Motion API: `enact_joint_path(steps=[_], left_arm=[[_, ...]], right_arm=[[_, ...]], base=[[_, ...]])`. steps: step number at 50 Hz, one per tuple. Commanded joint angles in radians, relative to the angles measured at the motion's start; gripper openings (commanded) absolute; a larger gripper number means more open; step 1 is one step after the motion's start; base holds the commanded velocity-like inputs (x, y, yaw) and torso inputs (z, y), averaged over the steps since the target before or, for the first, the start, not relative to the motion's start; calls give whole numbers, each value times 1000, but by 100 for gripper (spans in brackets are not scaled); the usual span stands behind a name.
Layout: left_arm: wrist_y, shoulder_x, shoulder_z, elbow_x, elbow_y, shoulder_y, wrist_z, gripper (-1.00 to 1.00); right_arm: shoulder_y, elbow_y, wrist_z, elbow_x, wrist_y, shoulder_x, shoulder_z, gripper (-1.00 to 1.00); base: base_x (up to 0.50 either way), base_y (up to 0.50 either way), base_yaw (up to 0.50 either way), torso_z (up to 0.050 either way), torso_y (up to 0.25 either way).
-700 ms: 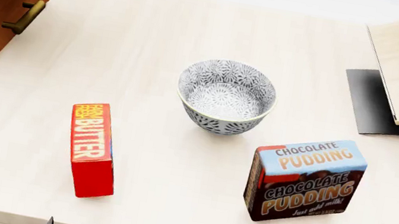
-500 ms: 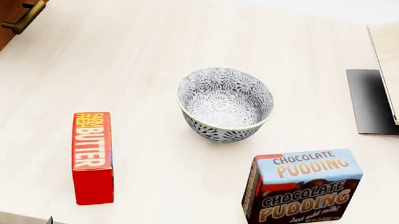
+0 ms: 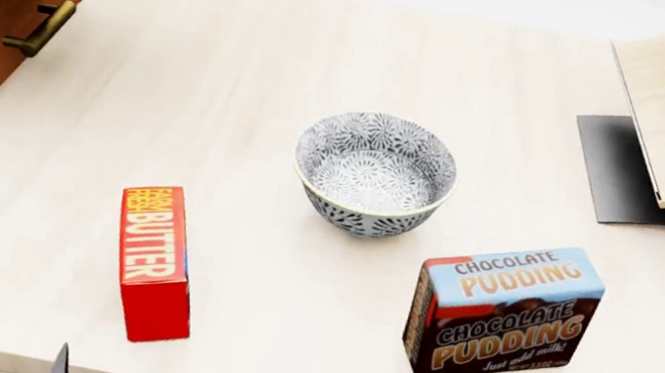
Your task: Close the top drawer of the cabinet.
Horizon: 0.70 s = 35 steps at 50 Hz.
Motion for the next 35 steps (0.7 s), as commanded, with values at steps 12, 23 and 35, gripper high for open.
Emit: enact_joint_path(steps=[12,23,35], left_arm=[[-137,-40,-31,-51,217,4,-47,100],[-170,-58,-45,-53,296,20,-77,100],[-171,-73,-41,-66,342,50,-86,100]], right_arm=[[-6,-224,60,0,121,39,-4,100],[-6,-323,91,19,170,56,29,100],[-18,-338,105,23,169,69,13,100]], base=[[0,0,0,0,0],[0,0,0,0,0],[0,0,0,0,0]])
